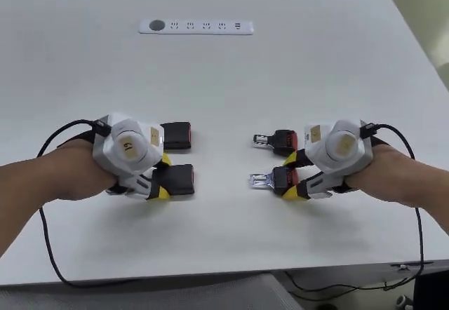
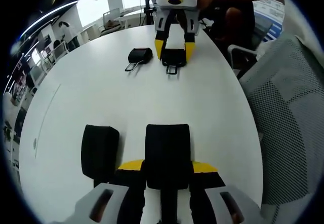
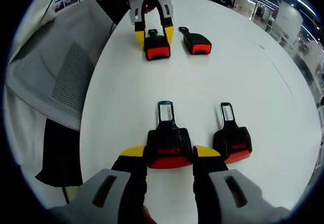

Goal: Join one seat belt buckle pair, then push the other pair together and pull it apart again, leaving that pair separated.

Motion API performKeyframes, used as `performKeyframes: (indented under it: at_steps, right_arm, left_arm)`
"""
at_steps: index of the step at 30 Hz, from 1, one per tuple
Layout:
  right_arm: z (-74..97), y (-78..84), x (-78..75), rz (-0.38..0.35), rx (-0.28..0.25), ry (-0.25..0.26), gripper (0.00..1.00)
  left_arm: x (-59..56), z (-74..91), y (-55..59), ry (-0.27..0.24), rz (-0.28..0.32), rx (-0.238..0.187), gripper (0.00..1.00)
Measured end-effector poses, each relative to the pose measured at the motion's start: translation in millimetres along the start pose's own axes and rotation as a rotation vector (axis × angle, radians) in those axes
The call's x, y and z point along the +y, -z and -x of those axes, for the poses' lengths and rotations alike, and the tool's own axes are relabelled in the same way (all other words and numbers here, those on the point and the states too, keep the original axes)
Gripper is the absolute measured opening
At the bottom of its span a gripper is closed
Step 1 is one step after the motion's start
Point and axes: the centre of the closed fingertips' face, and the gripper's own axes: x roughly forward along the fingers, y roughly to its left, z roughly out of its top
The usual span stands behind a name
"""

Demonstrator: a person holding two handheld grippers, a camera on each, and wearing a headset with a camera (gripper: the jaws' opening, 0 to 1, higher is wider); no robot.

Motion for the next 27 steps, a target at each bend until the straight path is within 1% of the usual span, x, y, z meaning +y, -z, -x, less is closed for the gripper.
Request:
performKeyframes:
  at_steps: [3,5,7,9,11,14,17,19,21,23,27]
  right_arm:
    - [-6.2,-7.2,0.0,0.006,-0.006,-0.008,0.33]
    - [-10.0,-14.4,4.3,0.012,-0.010,-0.013,0.33]
    - [-13.1,-19.4,3.1,0.017,-0.012,-0.016,0.33]
    - [-16.4,-26.8,7.5,0.023,-0.015,-0.022,0.33]
    - [-20.2,-31.1,6.1,0.032,-0.017,-0.029,0.33]
    - [-27.5,-43.2,15.1,0.042,-0.026,-0.035,0.33]
    - [-32.9,-54.7,16.7,0.039,-0.040,-0.029,0.33]
    - [-37.1,-60.8,14.7,0.040,-0.045,-0.033,0.33]
    - [-40.0,-66.0,16.7,0.043,-0.047,-0.035,0.33]
    - [-43.6,-69.0,11.9,0.047,-0.045,-0.029,0.33]
    - [-48.5,-76.4,11.8,0.054,-0.039,-0.019,0.33]
  left_arm:
    - [-0.5,0.1,-0.4,-0.002,-0.009,0.000,0.33]
    - [-0.1,0.1,-0.3,-0.001,-0.009,0.001,0.33]
    - [-1.0,0.7,-1.5,-0.001,-0.011,0.002,0.33]
    - [-1.7,1.1,-2.3,-0.001,-0.010,0.003,0.33]
    - [-2.5,1.7,-3.4,-0.001,-0.009,0.003,0.33]
    - [-2.5,1.9,-3.5,0.001,-0.009,0.003,0.33]
    - [-3.1,2.6,-4.3,0.000,-0.011,0.004,0.33]
    - [-3.7,3.1,-4.9,-0.001,-0.014,0.004,0.33]
    - [-3.4,3.2,-4.8,0.000,-0.015,0.004,0.33]
    - [-3.3,3.2,-4.7,0.001,-0.014,0.004,0.33]
    - [-2.9,3.1,-4.2,0.002,-0.011,0.004,0.33]
